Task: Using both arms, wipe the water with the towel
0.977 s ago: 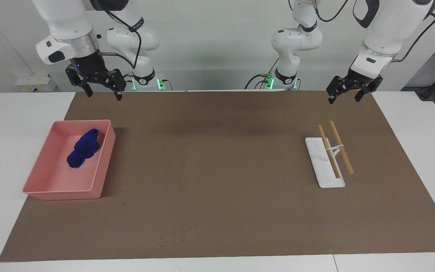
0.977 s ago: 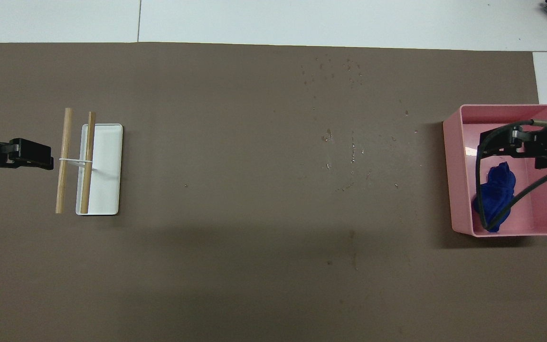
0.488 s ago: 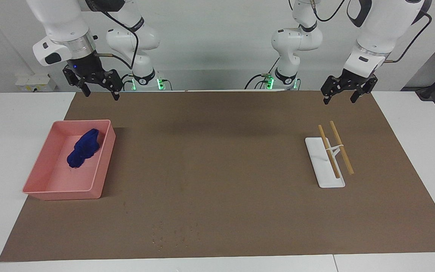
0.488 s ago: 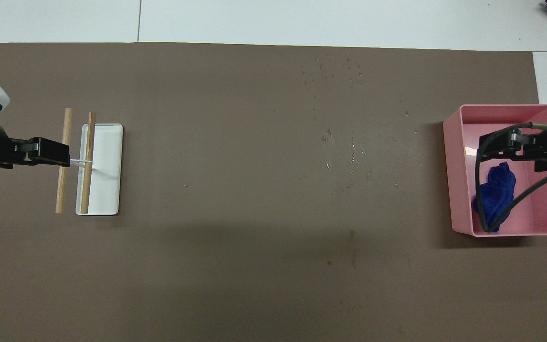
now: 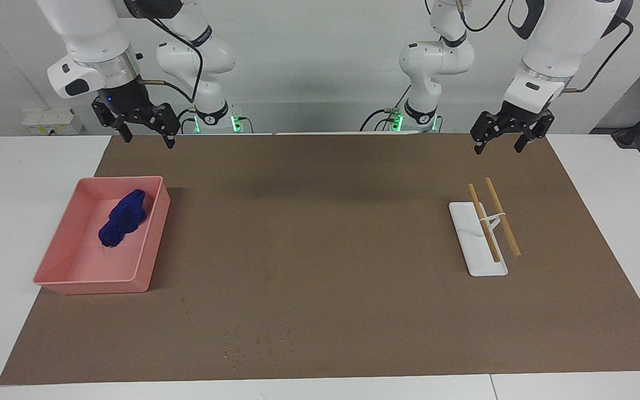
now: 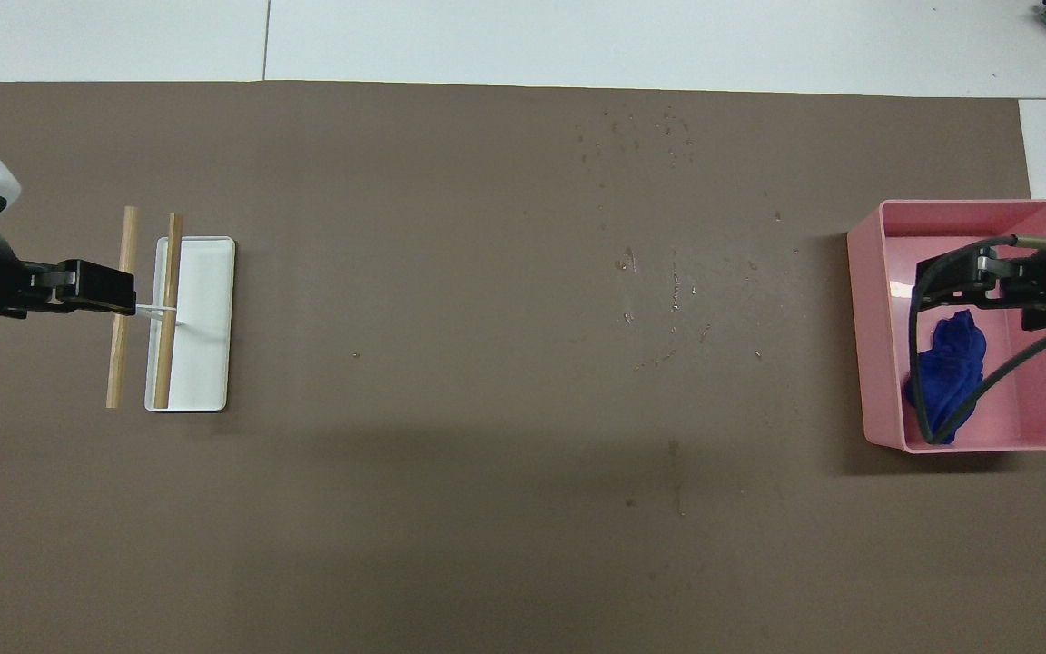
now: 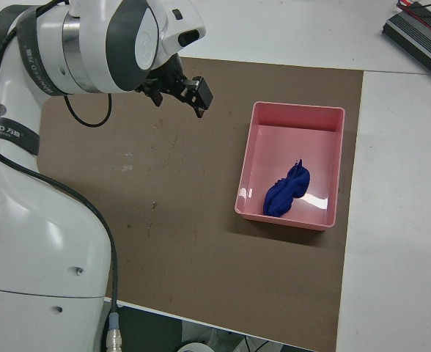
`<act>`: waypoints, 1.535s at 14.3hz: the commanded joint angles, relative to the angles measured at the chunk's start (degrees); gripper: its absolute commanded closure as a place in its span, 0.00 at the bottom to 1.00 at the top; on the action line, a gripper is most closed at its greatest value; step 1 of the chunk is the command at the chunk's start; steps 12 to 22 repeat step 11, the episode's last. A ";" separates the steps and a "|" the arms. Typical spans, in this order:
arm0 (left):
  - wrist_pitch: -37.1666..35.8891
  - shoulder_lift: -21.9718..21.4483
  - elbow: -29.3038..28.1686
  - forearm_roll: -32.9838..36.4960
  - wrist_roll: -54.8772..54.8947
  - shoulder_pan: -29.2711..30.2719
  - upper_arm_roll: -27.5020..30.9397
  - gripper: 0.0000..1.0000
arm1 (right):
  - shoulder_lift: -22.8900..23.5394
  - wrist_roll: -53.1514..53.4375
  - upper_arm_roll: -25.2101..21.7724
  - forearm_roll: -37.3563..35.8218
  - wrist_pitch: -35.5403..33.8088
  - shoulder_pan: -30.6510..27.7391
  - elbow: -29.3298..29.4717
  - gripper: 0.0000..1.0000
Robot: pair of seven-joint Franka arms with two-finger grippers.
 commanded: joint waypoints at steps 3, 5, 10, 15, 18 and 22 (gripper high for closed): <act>0.80 -0.58 -0.36 -0.63 0.11 -0.54 0.40 0.00 | -1.36 -1.81 -0.34 0.78 -0.15 -0.17 -2.27 0.00; 1.15 -0.58 -0.45 -0.63 0.02 -0.63 0.40 0.00 | -2.07 -1.81 -0.34 0.87 0.12 -0.17 -3.69 0.00; 1.15 -0.58 -0.36 -0.63 0.11 -0.63 0.40 0.00 | -2.07 -1.46 -0.34 1.05 0.55 -0.17 -3.78 0.00; 1.15 -0.58 -0.45 -0.63 0.19 -0.63 0.40 0.00 | -2.07 -1.37 -0.34 1.05 0.56 -0.17 -3.78 0.00; 1.15 -0.58 -0.45 -0.63 0.19 -0.63 0.40 0.00 | -2.07 -1.37 -0.34 1.05 0.56 -0.17 -3.78 0.00; 1.15 -0.58 -0.45 -0.63 0.19 -0.63 0.40 0.00 | -2.07 -1.37 -0.34 1.05 0.56 -0.17 -3.78 0.00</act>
